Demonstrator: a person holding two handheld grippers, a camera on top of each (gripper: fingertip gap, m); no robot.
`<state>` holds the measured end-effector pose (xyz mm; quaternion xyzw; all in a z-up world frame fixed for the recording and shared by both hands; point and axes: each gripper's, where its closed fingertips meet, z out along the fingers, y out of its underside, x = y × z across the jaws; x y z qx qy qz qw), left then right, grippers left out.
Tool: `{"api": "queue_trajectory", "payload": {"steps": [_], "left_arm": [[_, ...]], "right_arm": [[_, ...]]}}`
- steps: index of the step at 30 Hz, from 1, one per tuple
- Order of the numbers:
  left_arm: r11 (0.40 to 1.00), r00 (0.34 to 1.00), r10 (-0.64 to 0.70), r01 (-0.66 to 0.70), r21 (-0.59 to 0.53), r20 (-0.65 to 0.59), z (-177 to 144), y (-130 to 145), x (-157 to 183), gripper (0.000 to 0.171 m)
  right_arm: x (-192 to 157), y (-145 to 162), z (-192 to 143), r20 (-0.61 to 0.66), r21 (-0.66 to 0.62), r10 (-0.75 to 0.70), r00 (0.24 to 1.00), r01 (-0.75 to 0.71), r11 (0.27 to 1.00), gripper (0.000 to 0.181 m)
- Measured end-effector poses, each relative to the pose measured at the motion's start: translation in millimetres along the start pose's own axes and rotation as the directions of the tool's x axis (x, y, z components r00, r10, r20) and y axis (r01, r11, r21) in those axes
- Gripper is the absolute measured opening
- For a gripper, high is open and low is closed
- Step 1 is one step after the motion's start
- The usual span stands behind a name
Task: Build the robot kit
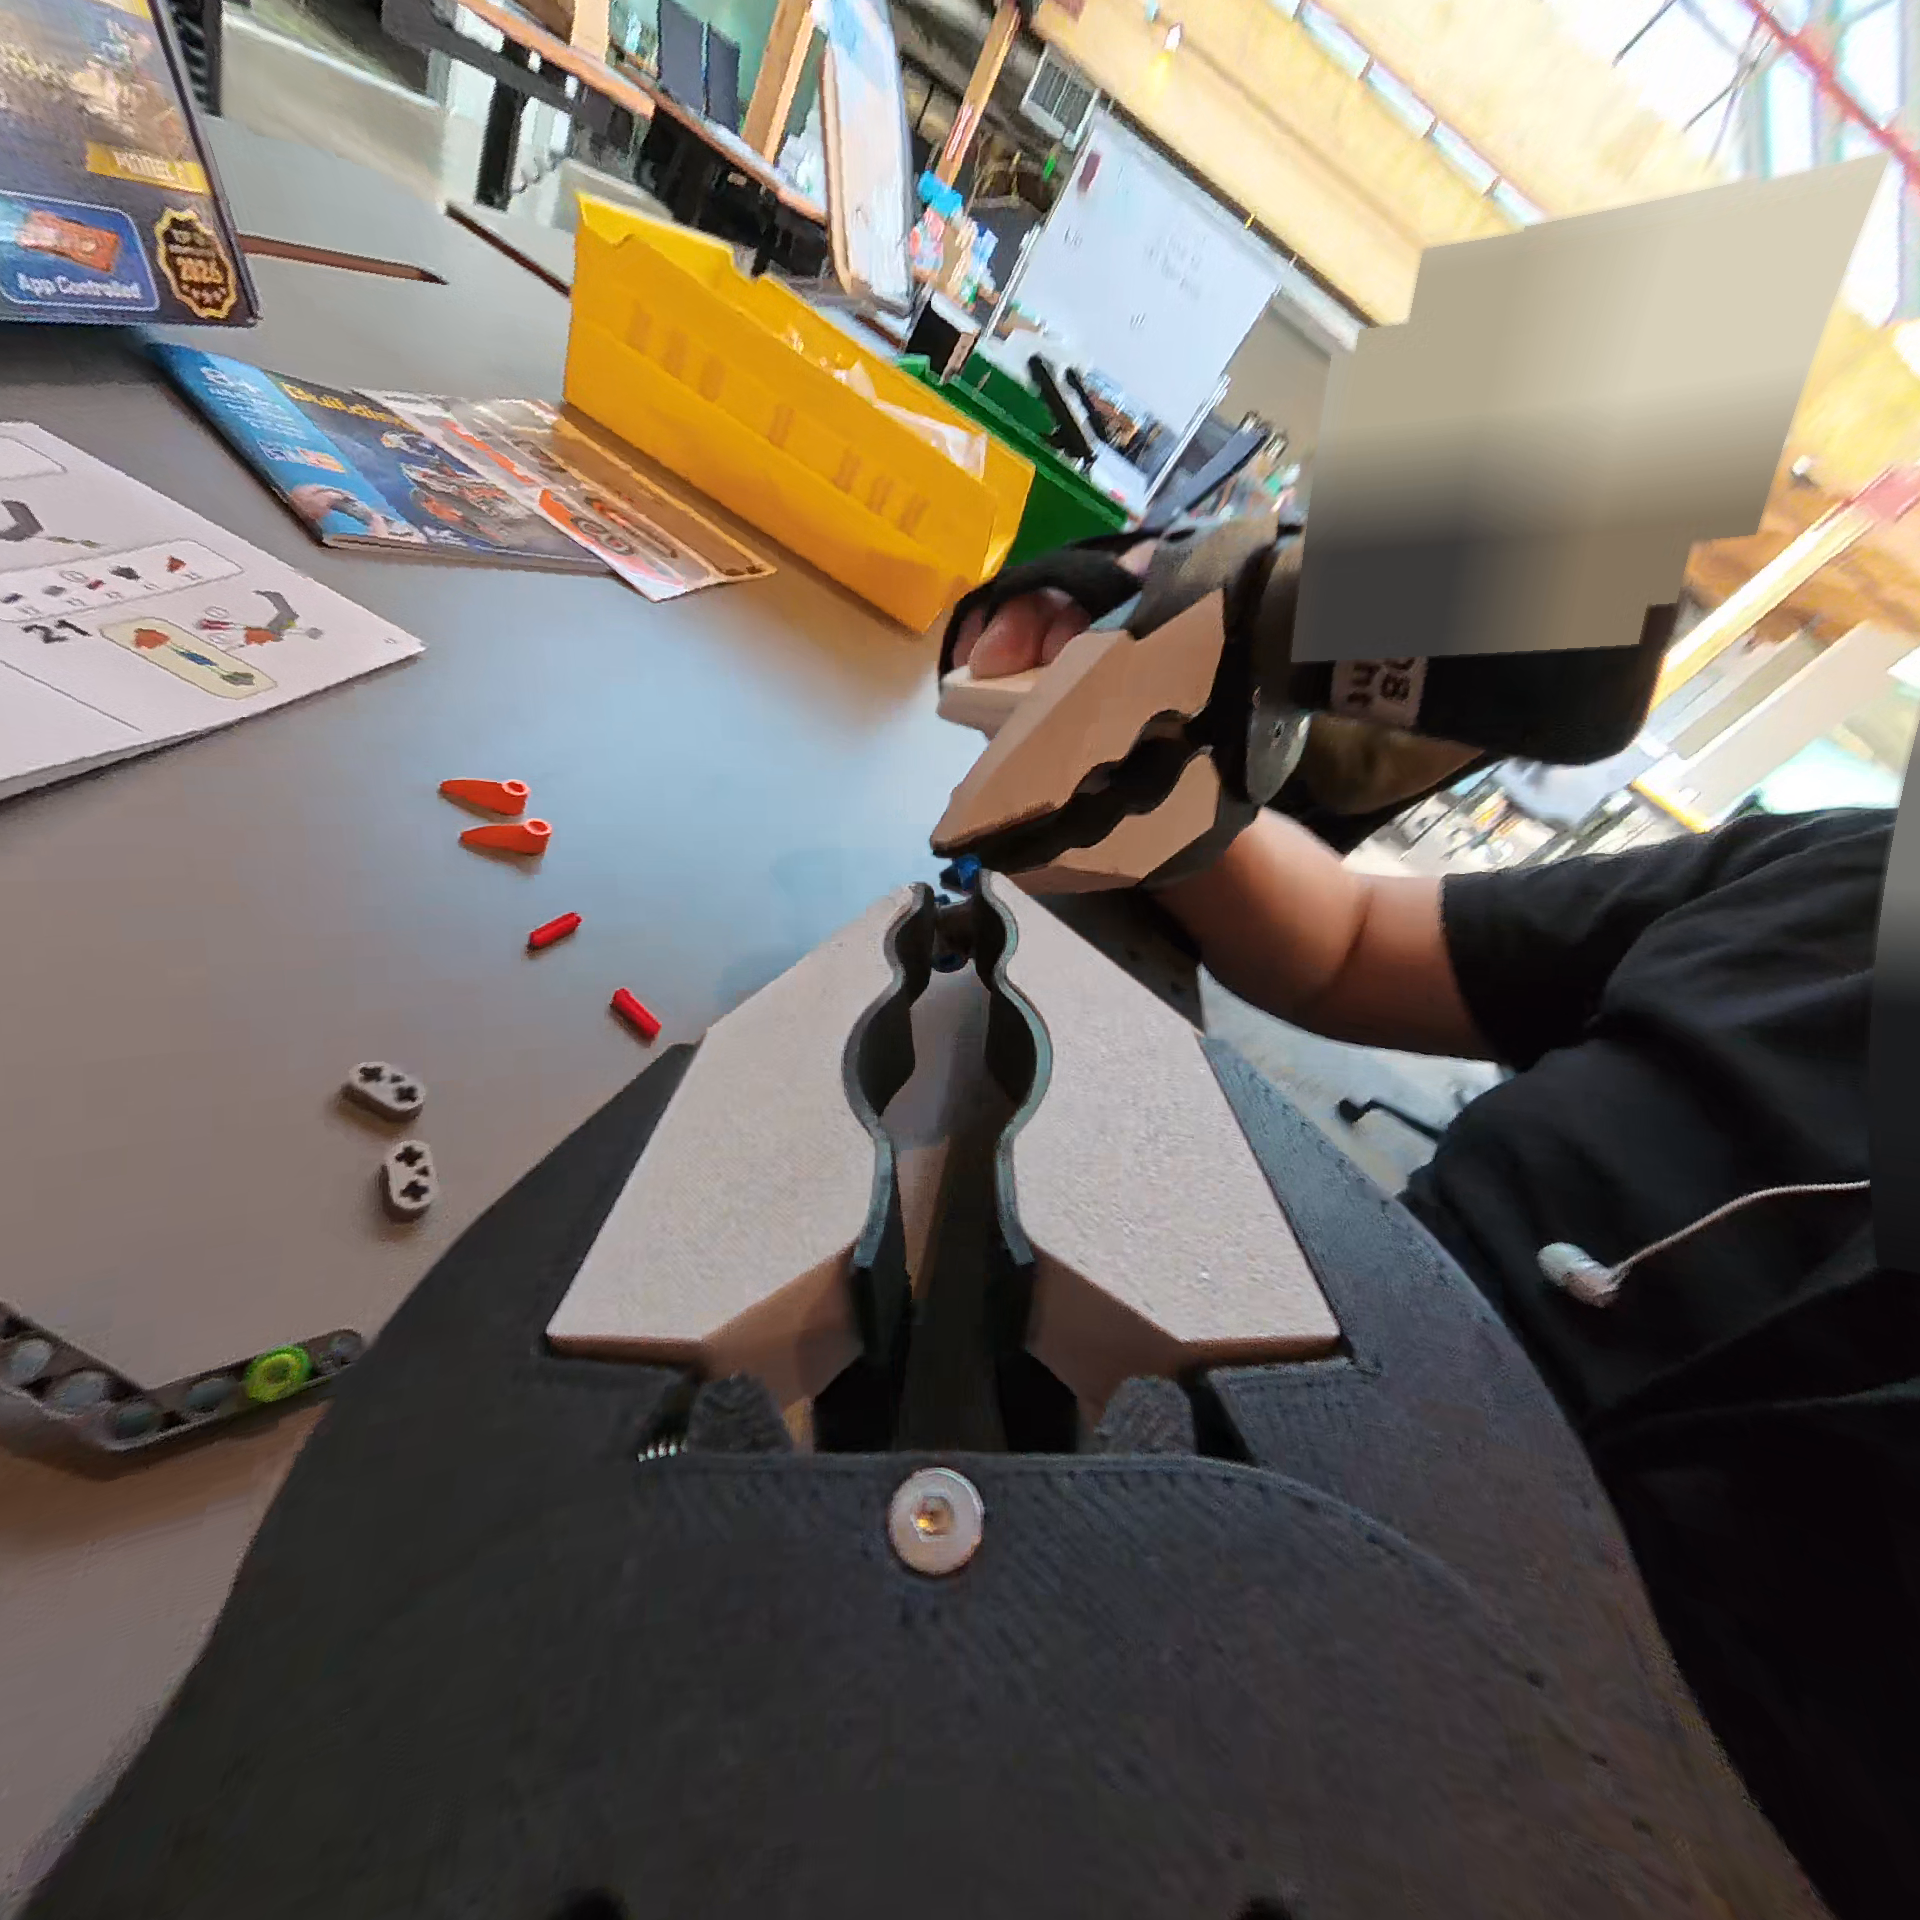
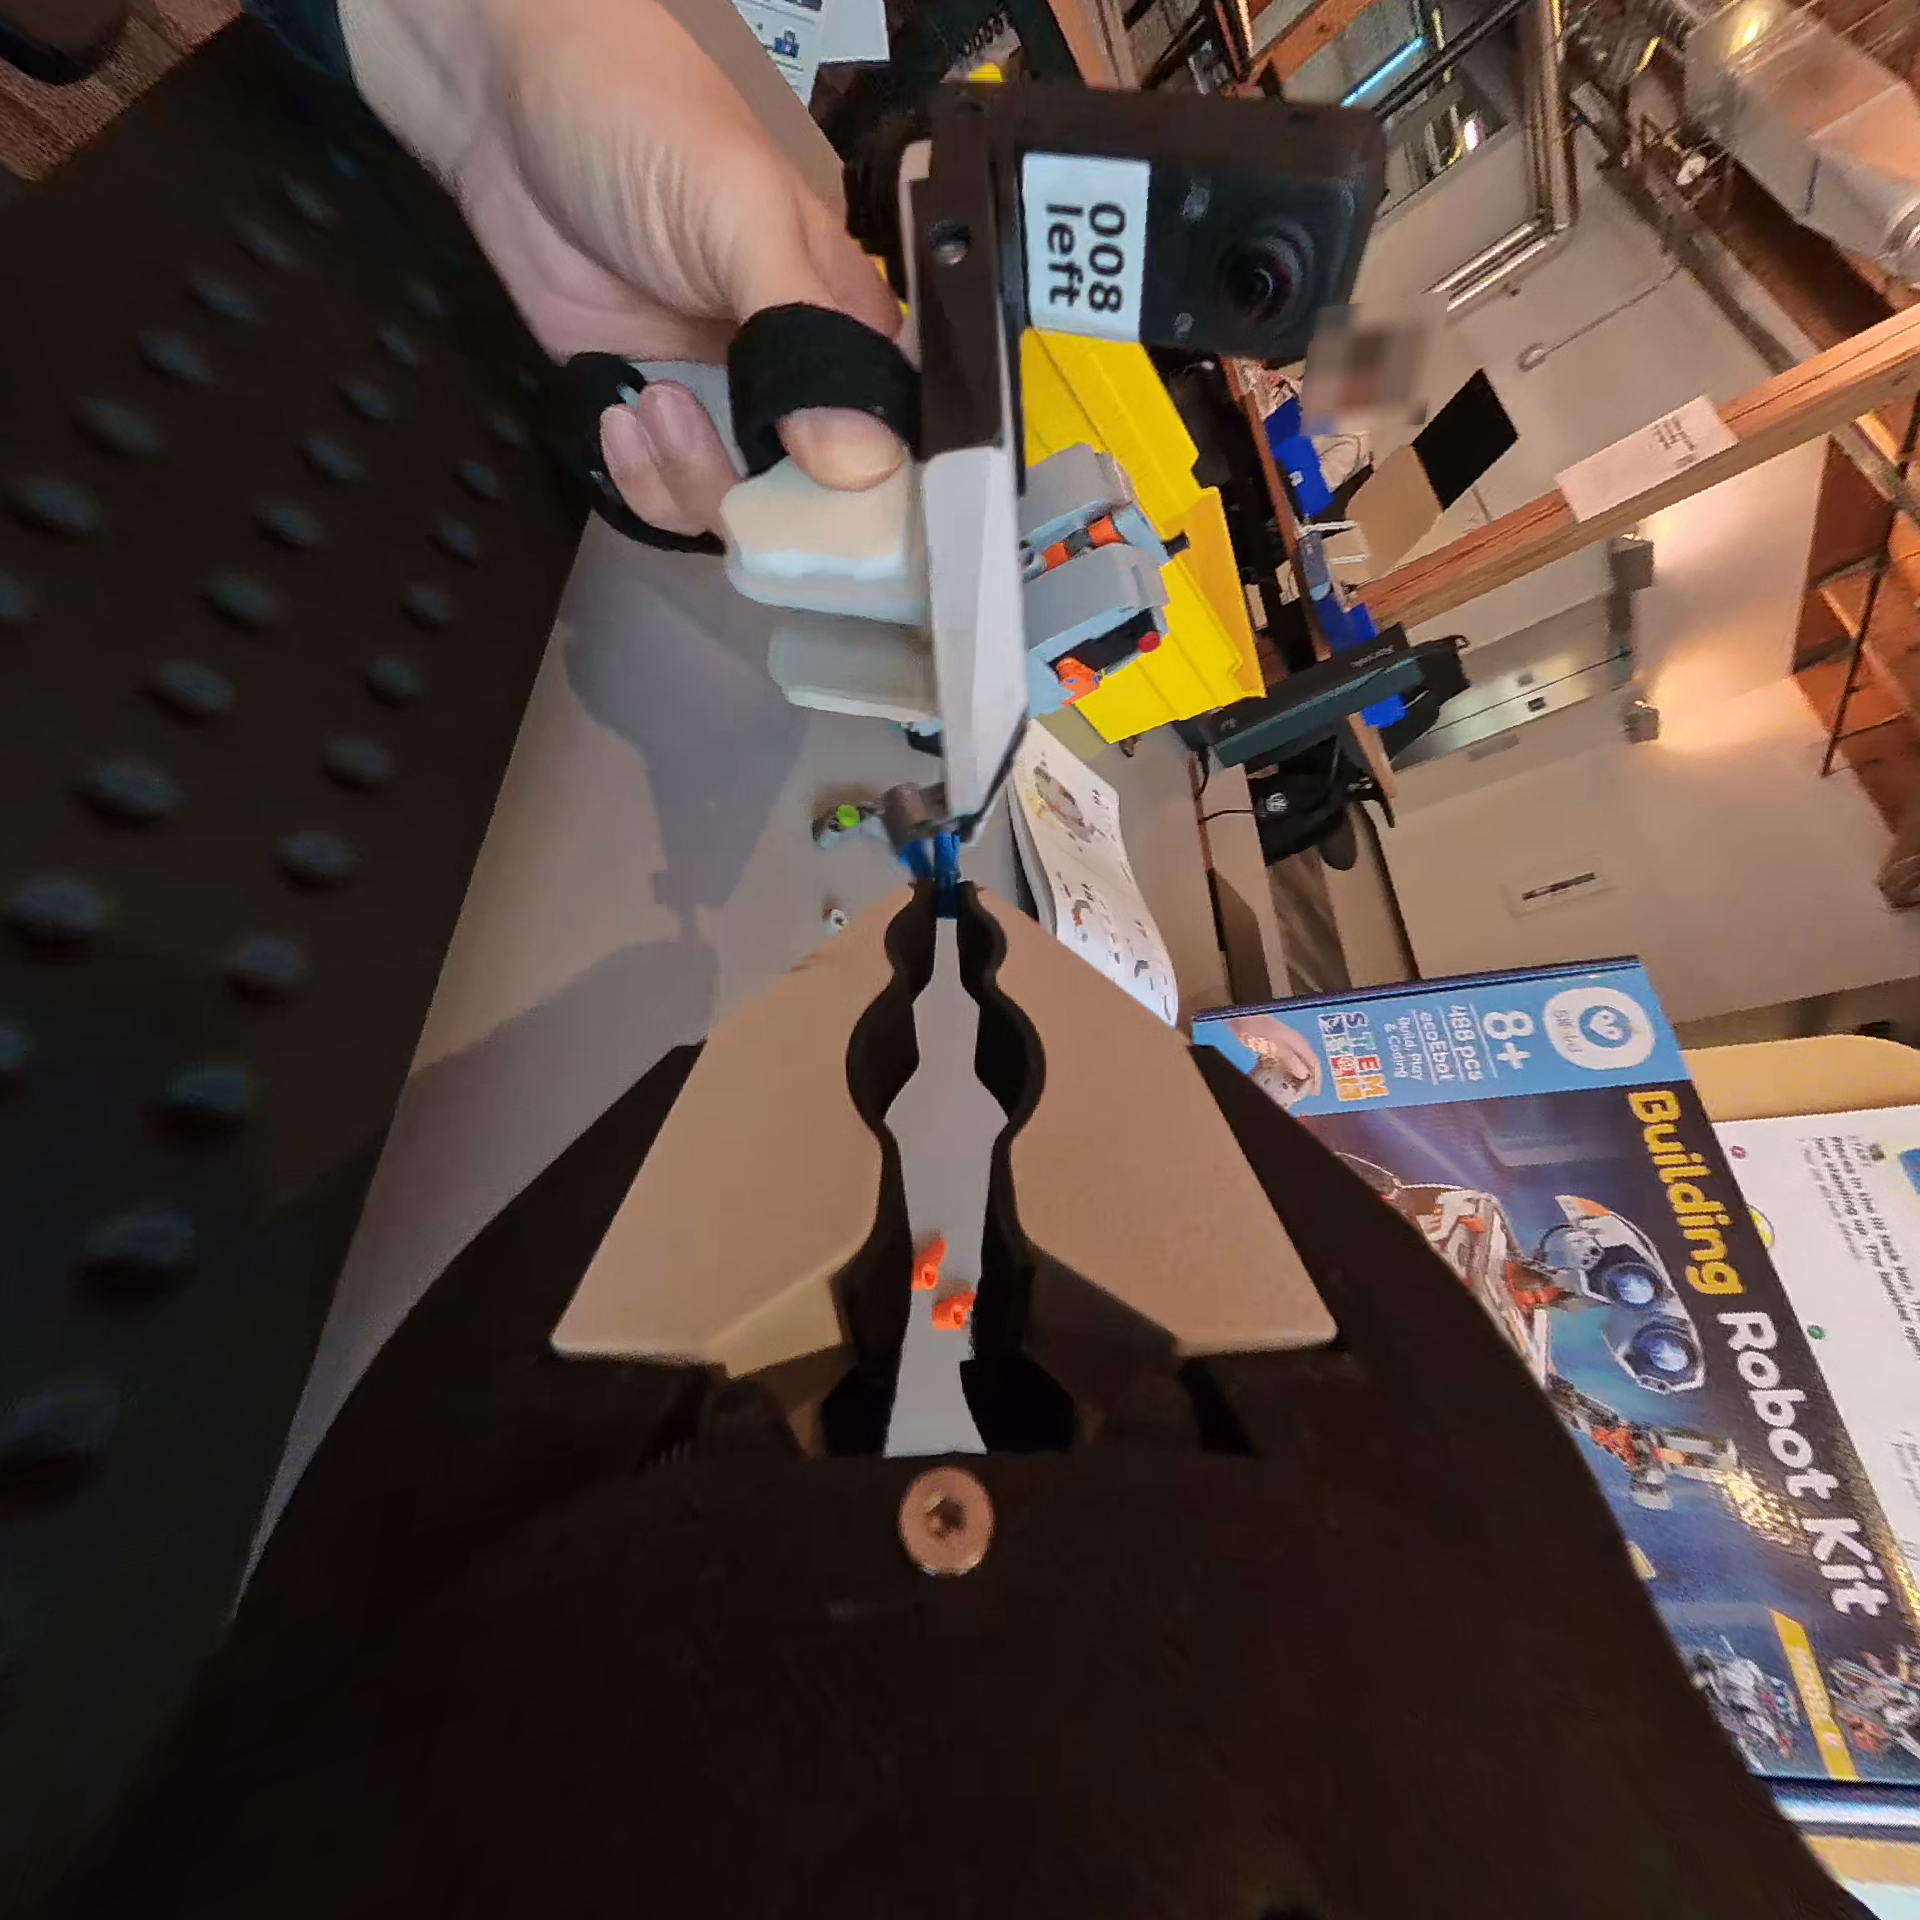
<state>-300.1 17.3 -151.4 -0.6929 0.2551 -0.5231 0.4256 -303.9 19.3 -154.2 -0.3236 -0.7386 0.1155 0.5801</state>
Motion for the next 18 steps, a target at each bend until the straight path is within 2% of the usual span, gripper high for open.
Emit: {"api": "queue_trajectory", "payload": {"steps": [3, 6, 14, 18], "left_arm": [[0.996, 0.997, -0.057, 0.06, 0.063, -0.047, -5.7, -8.9, 1.5, 0.005], [0.996, 0.996, -0.073, 0.076, 0.049, -0.058, -5.1, -6.4, 1.2, 0.005], [0.986, 0.986, -0.164, 0.165, 0.026, -0.041, -3.0, -4.0, -6.2, 0.005], [0.986, 0.986, -0.162, 0.162, 0.023, -0.028, -1.8, -3.2, -7.2, 0.005]], "right_arm": [[1.8, 0.2, -1.3, -0.022, -0.01, 0.002, 1.0, -0.002, 1.0, 0.003], [5.8, 1.2, -2.6, -0.069, -0.022, -0.008, 0.998, 0.006, 1.0, 0.003], [1.7, 3.1, 1.2, -0.09, -0.082, -0.145, 0.985, 0.138, 0.987, 0.003], [-0.8, 3.1, 3.8, -0.088, -0.102, -0.161, 0.983, 0.152, 0.983, 0.003]]}}
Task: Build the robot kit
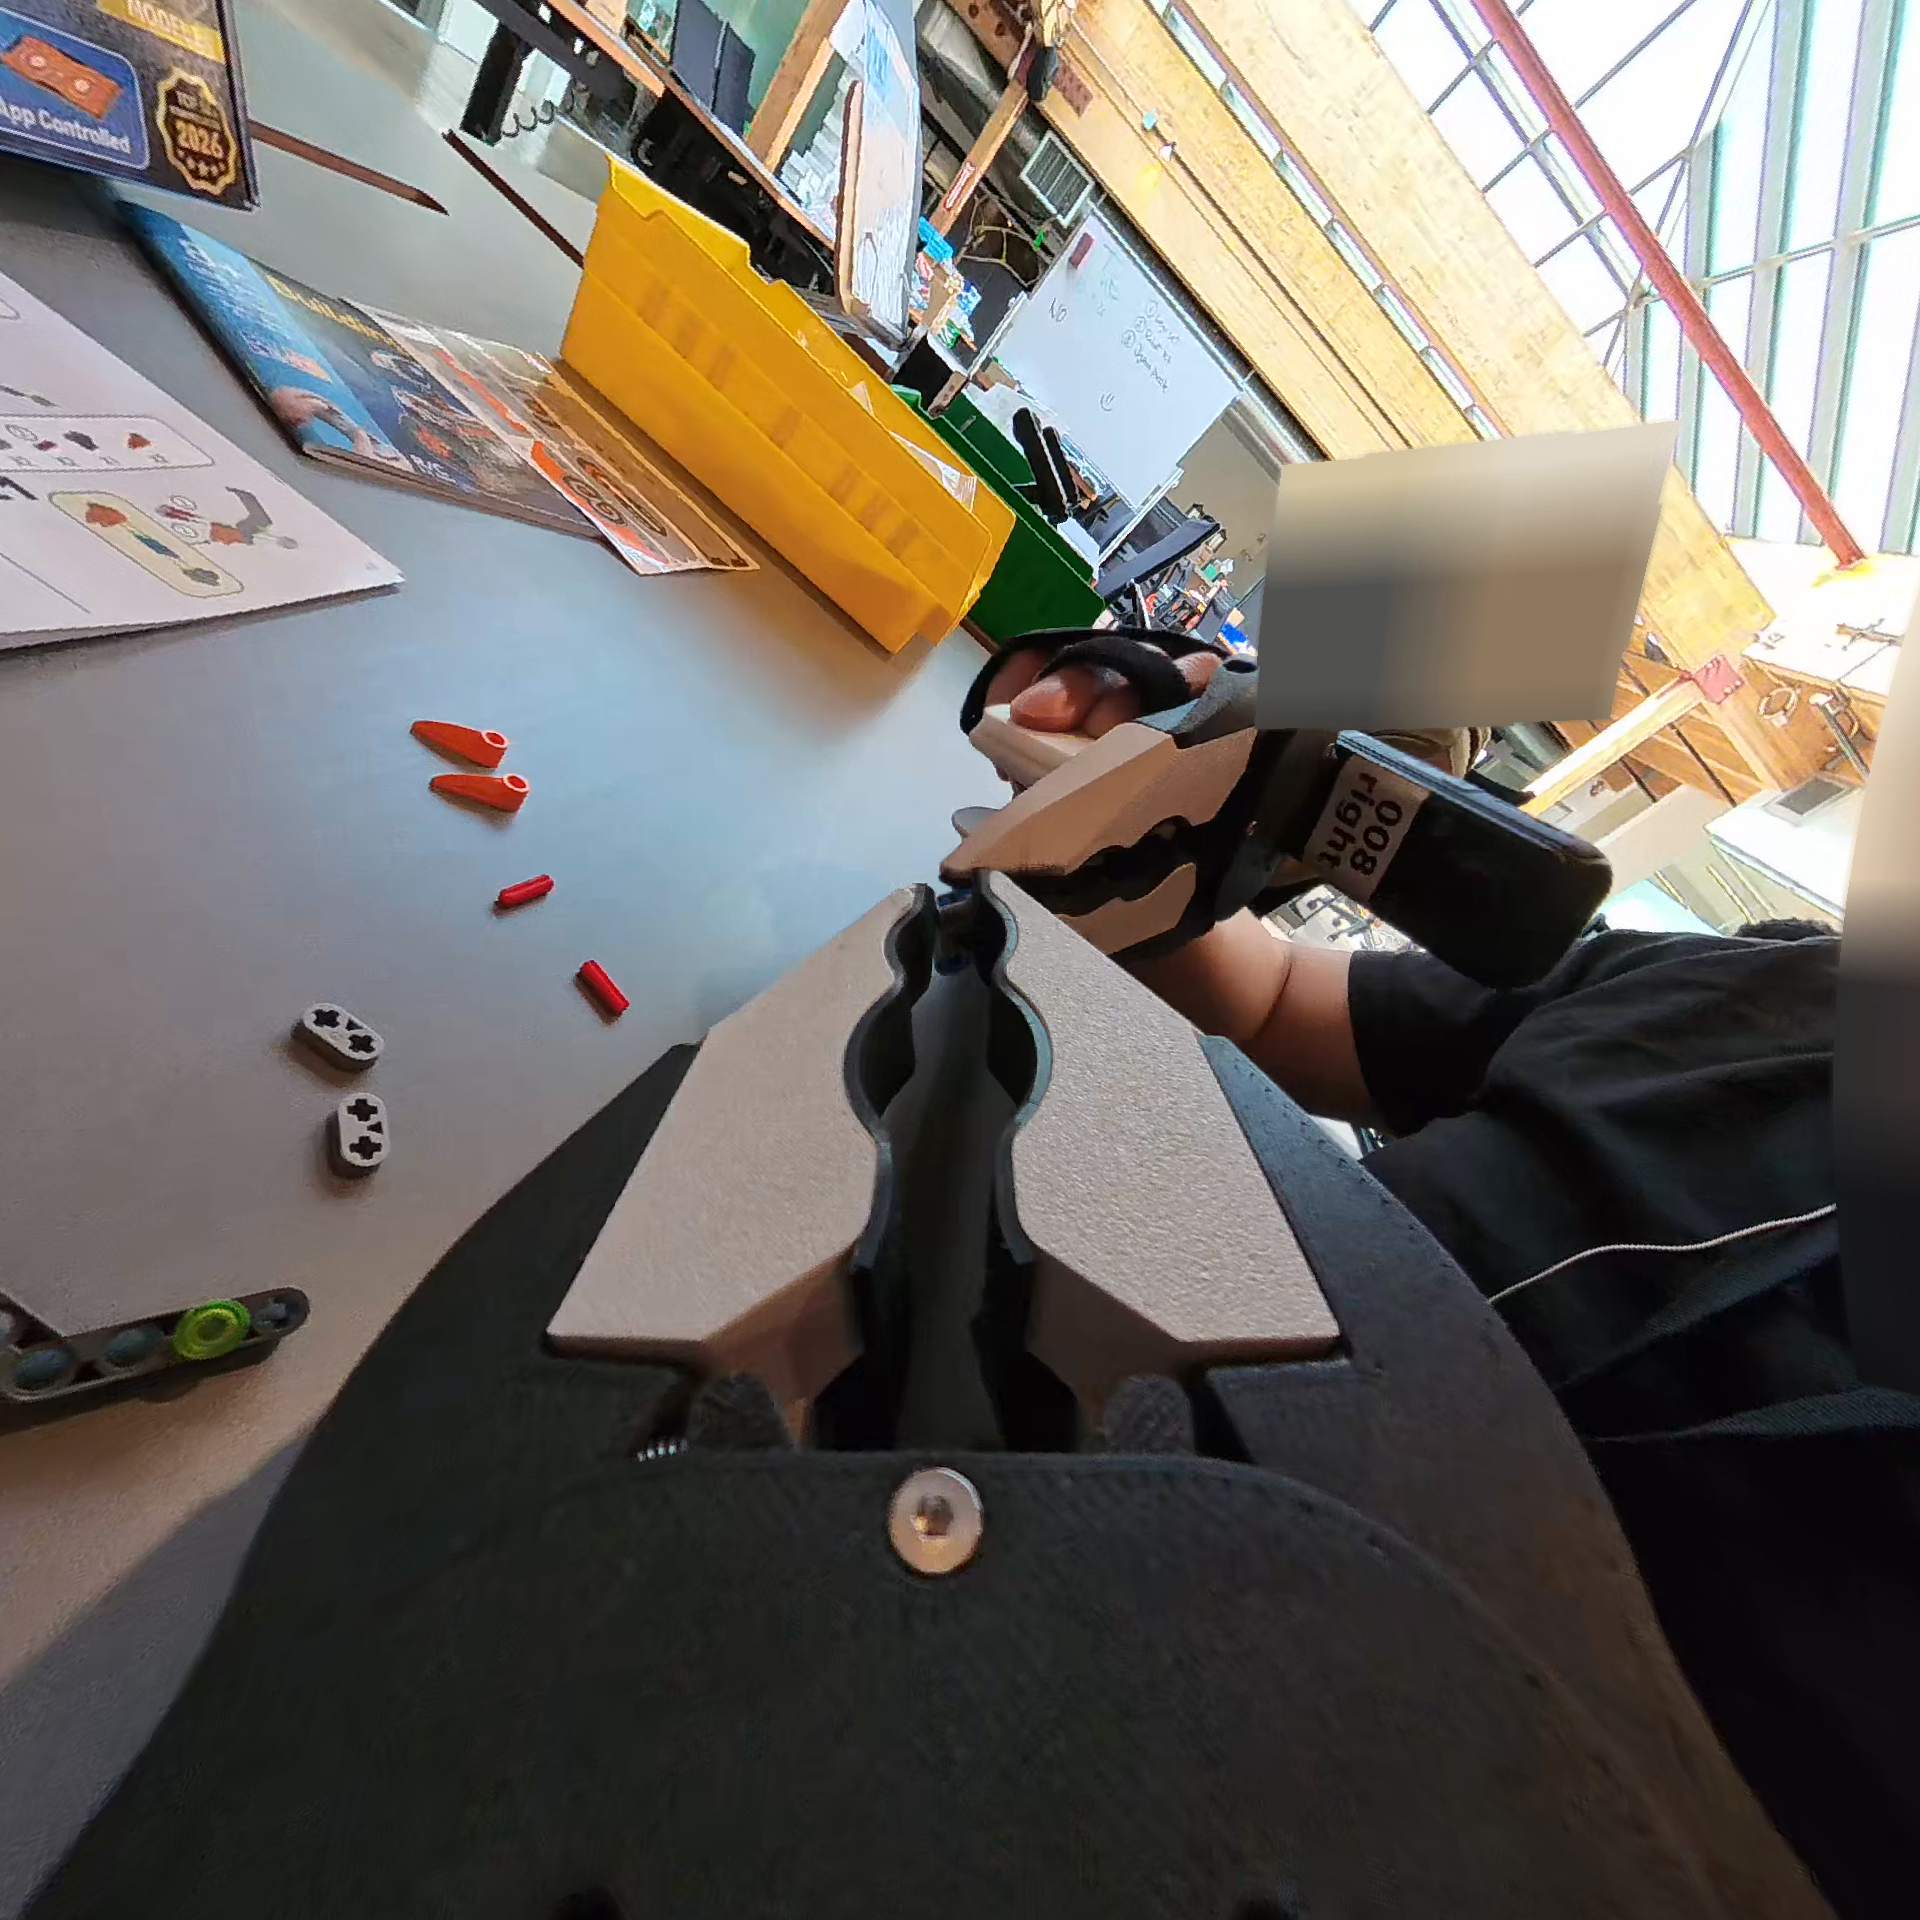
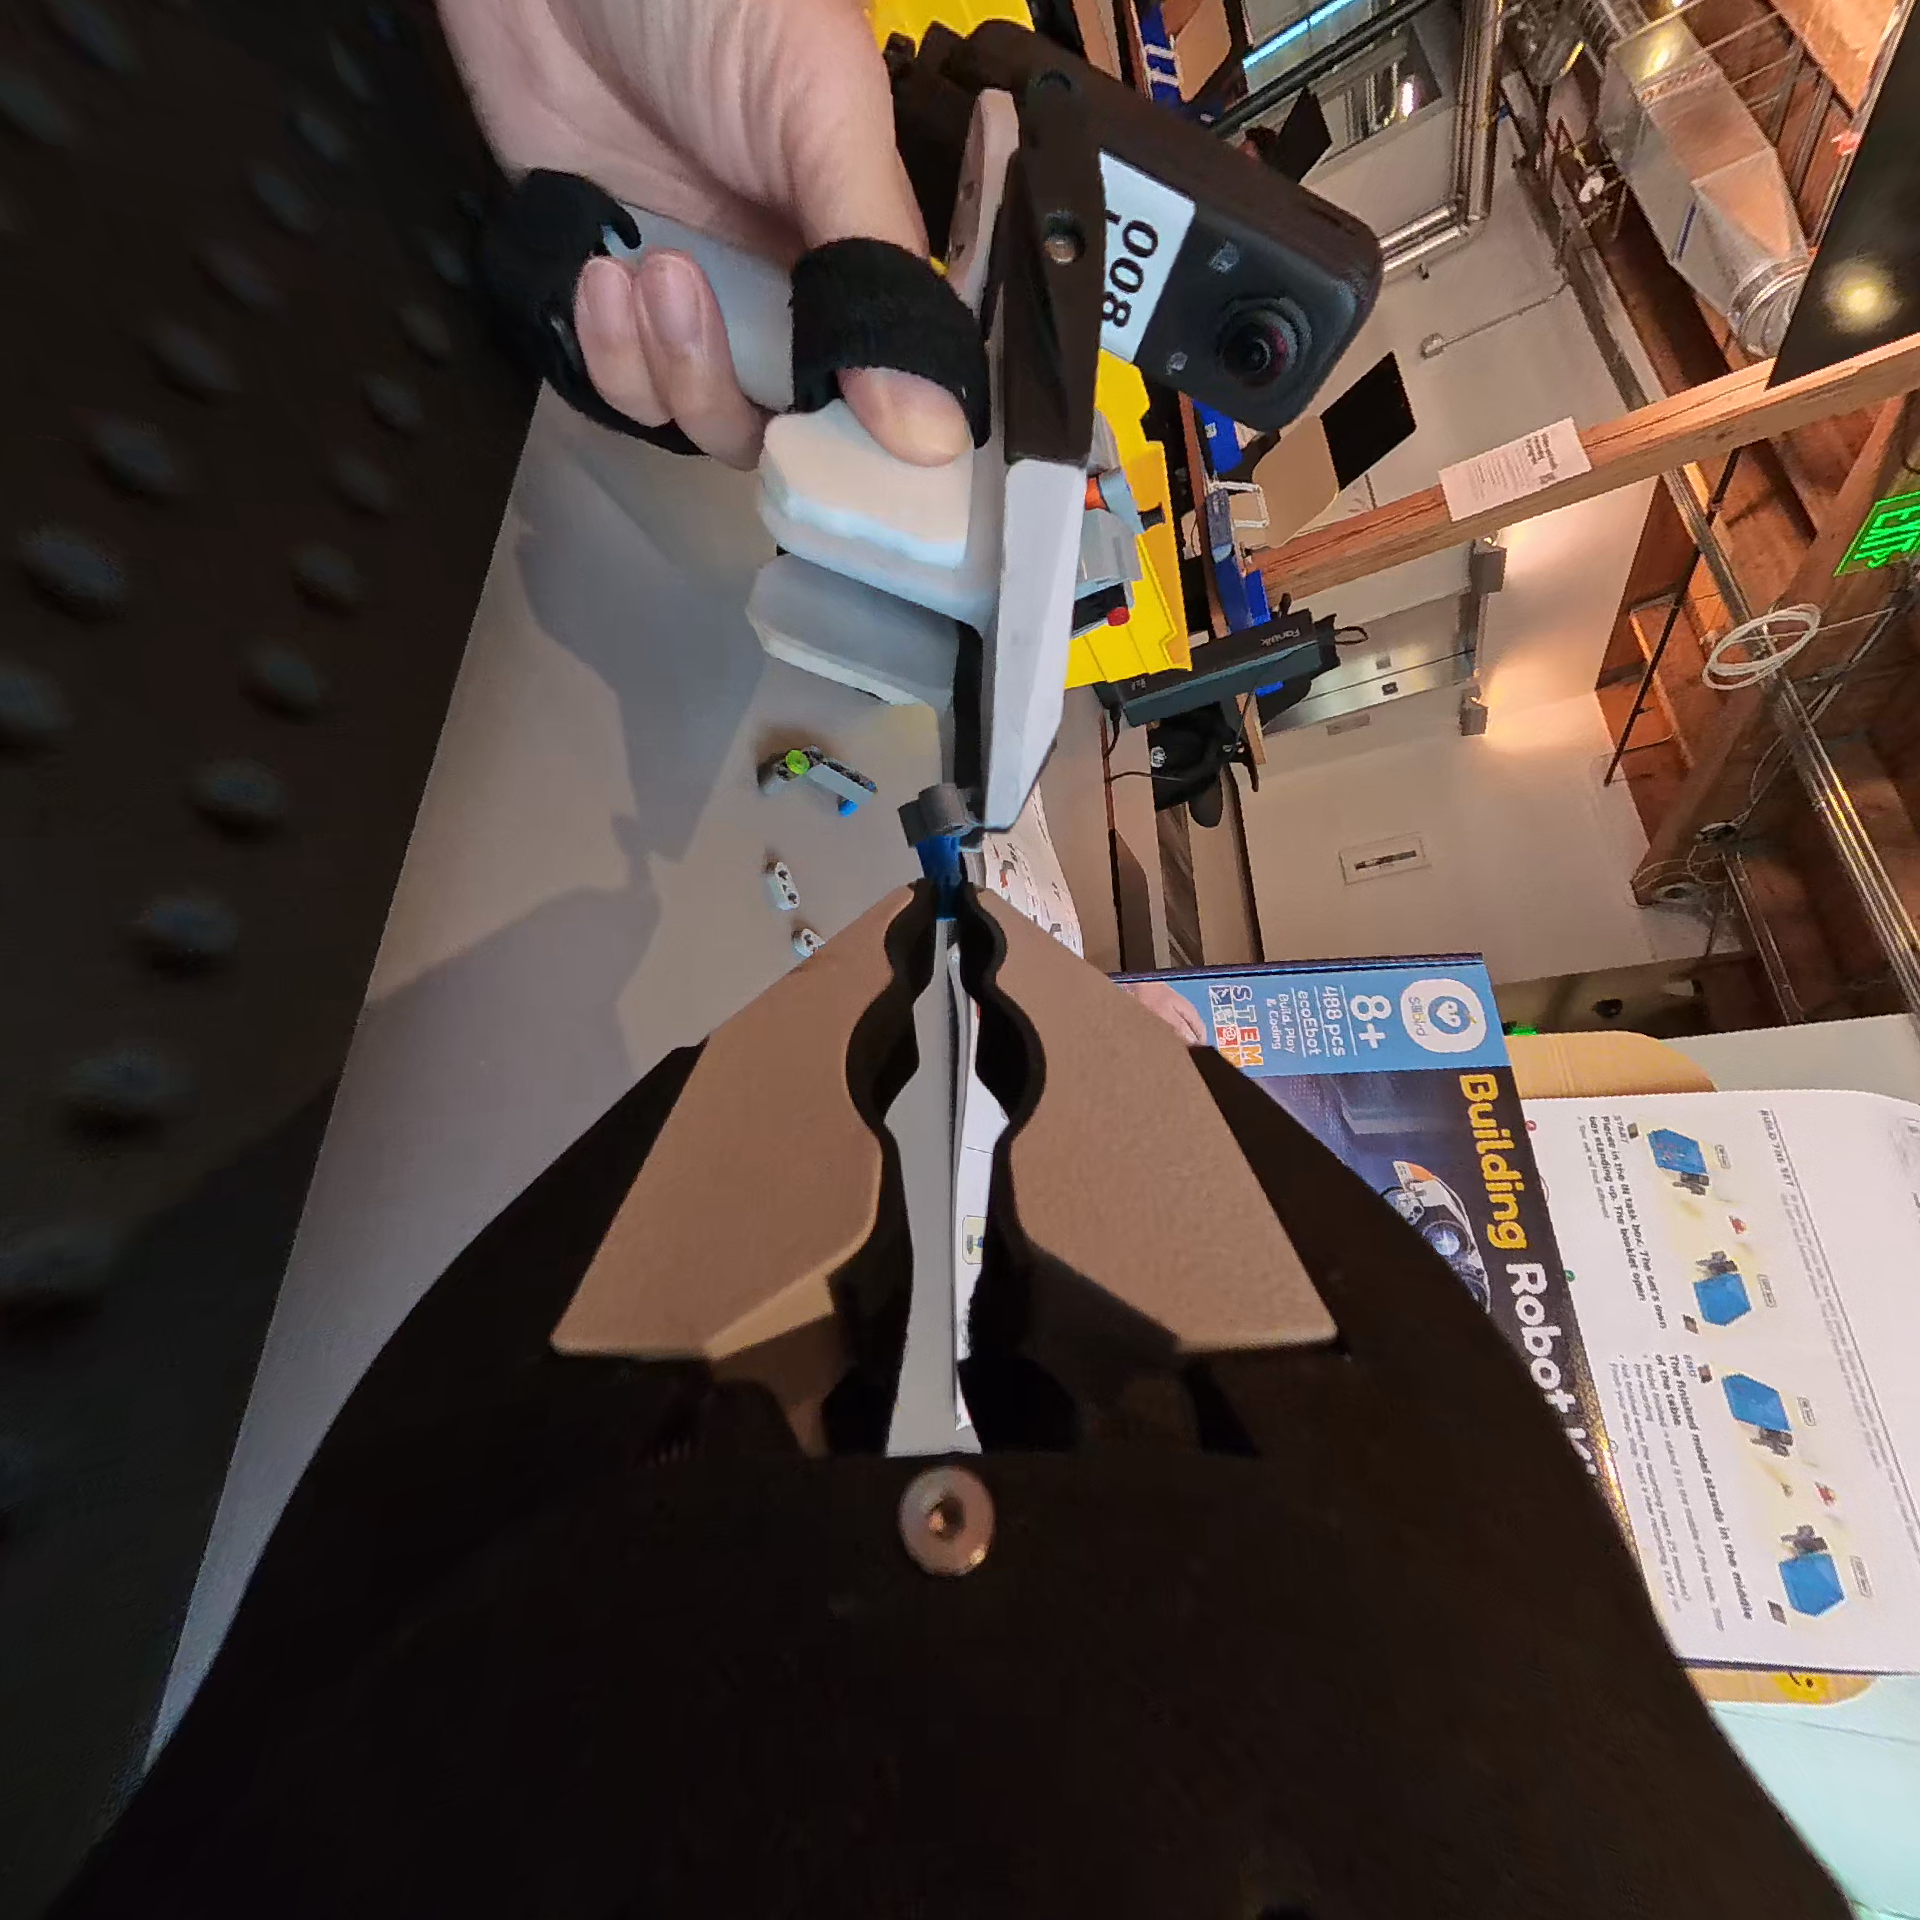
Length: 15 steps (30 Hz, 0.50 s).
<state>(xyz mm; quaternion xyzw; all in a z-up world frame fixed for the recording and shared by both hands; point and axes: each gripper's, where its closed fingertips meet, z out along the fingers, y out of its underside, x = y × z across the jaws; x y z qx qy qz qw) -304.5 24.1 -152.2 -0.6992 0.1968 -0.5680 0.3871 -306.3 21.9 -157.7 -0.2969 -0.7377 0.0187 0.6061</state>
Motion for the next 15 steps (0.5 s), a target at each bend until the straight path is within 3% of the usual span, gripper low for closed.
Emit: {"api": "queue_trajectory", "payload": {"steps": [15], "left_arm": [[0.996, 0.991, 0.063, -0.07, 0.058, 0.122, -1.1, -6.6, -5.5, 0.005]], "right_arm": [[4.5, 1.9, 2.7, -0.02, -0.032, 0.09, 0.996, -0.09, 0.995, 0.003]]}}
